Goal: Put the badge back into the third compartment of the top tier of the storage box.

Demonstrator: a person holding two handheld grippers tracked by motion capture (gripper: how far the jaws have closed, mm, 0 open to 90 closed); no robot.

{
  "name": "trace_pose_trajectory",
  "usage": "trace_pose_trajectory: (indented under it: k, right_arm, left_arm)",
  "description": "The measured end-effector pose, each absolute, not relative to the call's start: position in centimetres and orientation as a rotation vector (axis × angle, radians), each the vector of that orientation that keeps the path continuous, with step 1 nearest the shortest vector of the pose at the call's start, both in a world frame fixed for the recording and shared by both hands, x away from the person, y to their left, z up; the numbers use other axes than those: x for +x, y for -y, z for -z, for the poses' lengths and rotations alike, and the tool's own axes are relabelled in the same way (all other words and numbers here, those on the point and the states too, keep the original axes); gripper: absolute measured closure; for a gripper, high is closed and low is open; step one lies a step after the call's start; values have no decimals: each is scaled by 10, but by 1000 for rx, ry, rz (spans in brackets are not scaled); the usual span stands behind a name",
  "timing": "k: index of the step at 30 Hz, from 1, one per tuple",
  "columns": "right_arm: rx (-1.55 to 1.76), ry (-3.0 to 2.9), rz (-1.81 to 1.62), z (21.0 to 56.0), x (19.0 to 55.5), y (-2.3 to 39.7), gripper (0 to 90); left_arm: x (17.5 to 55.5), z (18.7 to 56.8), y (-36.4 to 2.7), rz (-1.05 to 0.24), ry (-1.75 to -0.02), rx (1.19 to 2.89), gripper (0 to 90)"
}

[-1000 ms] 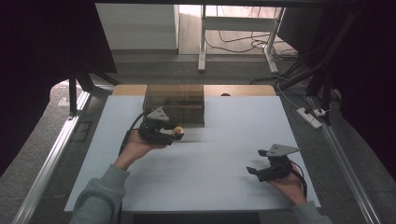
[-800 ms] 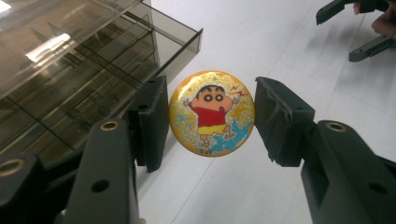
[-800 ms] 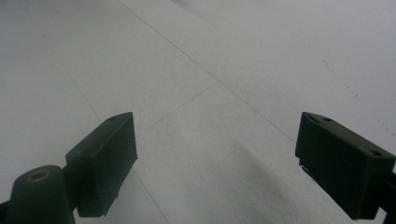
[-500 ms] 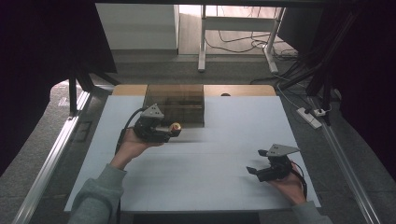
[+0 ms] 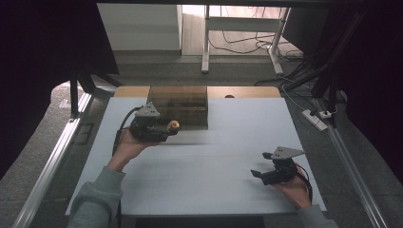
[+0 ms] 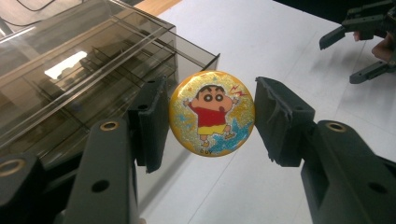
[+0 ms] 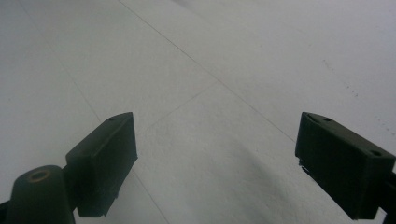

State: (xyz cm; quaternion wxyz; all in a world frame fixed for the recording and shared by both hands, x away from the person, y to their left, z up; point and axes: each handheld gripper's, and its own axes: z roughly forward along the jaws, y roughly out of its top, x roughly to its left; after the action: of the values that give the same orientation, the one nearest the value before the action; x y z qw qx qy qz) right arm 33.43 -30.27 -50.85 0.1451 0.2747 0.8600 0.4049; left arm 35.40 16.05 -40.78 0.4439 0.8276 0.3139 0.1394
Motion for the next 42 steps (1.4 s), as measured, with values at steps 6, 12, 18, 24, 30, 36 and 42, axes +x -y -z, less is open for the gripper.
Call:
trace_pose_trajectory:
  k: [6,12,18,24,30,36,42]
  right_arm:
    - [790,-2476,-1168,509,334,303,124]
    - [789,-2473,-1169,508,334,303,124]
    - [789,-2468,-1179,508,335,303,125]
    - [797,-2460,-1190,507,334,304,125]
    - [797,-2456,-1193,506,333,304,126]
    - [797,-2457,-1193,506,334,304,126]
    - [798,-2456,-1192,506,334,304,126]
  left_arm:
    - [355,407,-162,-352,-785,2046,470]
    - [355,404,-161,-361,-778,2042,470]
    - [358,406,-157,-361,-781,2050,470]
    - [368,407,-148,-354,-789,2067,470]
    - [378,405,-140,-348,-790,2069,470]
    - [384,404,-134,-344,-793,2070,470]
    - [388,404,-132,-349,-801,2069,470]
